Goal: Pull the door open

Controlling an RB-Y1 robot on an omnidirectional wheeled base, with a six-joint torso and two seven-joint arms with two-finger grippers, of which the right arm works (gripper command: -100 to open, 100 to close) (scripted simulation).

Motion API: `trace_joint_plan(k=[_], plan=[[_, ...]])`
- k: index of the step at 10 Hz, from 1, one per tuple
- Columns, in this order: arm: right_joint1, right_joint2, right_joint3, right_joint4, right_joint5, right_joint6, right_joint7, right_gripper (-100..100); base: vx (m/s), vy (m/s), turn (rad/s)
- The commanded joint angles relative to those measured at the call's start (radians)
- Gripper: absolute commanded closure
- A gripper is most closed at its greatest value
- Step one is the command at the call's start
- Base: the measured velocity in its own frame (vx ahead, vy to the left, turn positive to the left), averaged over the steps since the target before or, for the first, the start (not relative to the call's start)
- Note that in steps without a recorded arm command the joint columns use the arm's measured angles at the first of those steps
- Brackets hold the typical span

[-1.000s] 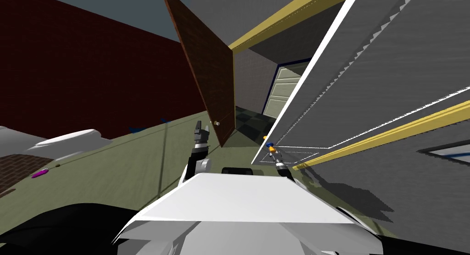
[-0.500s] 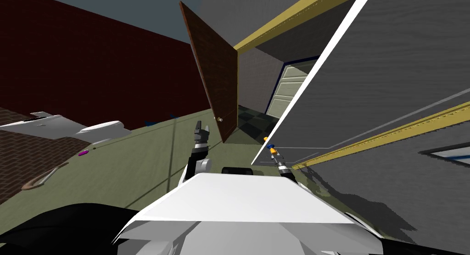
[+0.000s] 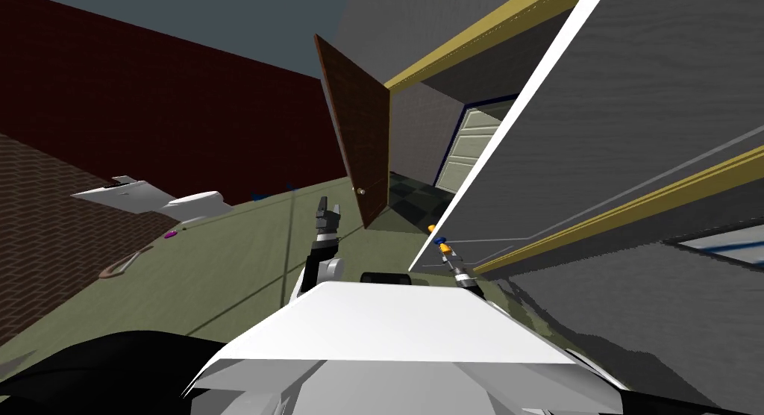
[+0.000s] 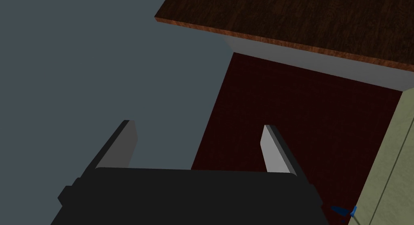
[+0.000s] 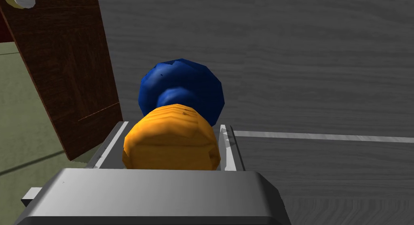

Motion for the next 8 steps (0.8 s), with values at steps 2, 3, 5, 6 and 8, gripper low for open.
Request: trace_joint_plan(k=[2, 3, 5, 6, 8], plan=[[0.001, -0.006, 0.006, 0.008, 0.005, -0.02, -0.01, 100, -0.171, -0.062, 0.128], [0.002, -0.009, 0.01, 0.013, 0.007, -0.029, -0.014, 100, -0.177, -0.058, 0.139], [0.003, -0.015, 0.016, 0.025, 0.012, -0.047, -0.024, 100, -0.202, -0.08, 0.153], [0.004, -0.018, 0.02, 0.03, 0.014, -0.057, -0.029, 100, -0.201, -0.098, 0.159], [0.005, -0.023, 0.026, 0.04, 0.019, -0.073, -0.038, 100, -0.201, -0.088, 0.137]])
